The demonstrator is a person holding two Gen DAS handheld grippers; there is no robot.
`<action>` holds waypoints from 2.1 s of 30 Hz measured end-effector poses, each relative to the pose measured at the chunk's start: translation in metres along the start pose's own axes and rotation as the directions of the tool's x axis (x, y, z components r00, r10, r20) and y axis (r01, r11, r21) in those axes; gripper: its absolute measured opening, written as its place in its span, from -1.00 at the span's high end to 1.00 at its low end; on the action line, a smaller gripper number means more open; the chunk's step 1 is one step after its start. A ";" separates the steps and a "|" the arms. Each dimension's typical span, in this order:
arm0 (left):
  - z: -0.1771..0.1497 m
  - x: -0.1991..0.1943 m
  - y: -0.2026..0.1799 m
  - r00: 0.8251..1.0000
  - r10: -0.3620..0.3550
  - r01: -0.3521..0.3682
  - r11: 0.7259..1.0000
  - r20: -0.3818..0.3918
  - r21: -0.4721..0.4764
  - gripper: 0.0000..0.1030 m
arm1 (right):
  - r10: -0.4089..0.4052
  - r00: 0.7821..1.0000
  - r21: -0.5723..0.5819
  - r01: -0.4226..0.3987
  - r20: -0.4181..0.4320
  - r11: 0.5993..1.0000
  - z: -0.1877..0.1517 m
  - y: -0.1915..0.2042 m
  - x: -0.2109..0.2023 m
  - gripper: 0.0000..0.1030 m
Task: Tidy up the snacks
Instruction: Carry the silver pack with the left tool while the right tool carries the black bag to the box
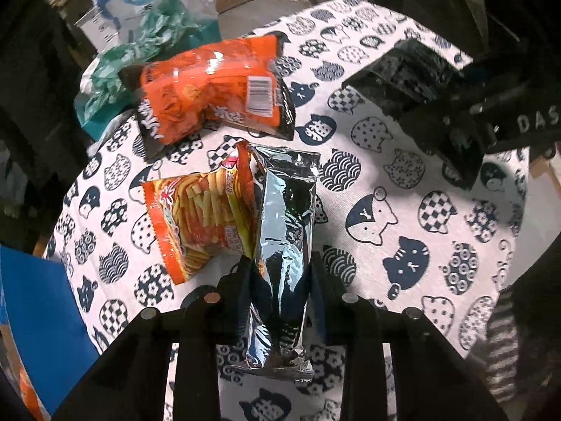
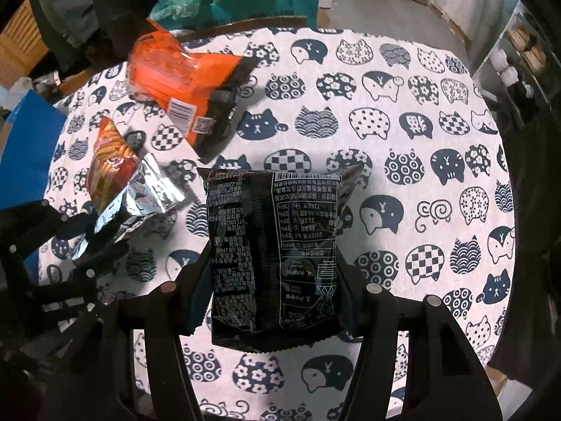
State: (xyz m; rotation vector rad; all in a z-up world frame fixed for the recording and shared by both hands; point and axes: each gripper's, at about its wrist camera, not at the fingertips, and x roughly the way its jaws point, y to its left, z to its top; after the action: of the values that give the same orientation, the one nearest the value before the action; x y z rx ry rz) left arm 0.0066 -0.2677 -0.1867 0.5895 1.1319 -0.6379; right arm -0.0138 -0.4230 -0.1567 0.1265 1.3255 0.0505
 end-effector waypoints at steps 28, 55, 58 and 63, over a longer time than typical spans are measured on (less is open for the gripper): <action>-0.033 -0.087 0.079 0.987 -0.111 0.139 0.954 0.116 -0.266 0.41 | 0.049 0.994 -0.093 -0.040 0.100 0.995 0.017 0.072 -0.050 -0.13; -0.053 -0.073 0.120 0.995 -0.042 0.073 0.921 0.089 -0.384 0.42 | 0.078 0.992 -0.143 -0.063 0.101 0.988 0.032 0.112 -0.054 -0.13; -0.057 -0.094 0.127 0.992 -0.018 0.066 0.916 0.124 -0.396 0.42 | 0.086 0.990 -0.148 -0.069 0.111 0.987 0.037 0.118 -0.058 -0.13; -0.064 -0.122 0.138 0.986 0.004 0.068 0.905 0.167 -0.420 0.42 | 0.104 0.985 -0.170 -0.080 0.140 0.982 0.046 0.137 -0.071 -0.13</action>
State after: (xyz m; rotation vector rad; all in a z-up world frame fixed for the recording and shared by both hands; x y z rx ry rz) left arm 0.0309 -0.1076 -0.0769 0.1399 1.0826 -0.4377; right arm 0.0187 -0.2976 -0.0608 0.0506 1.1609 0.2245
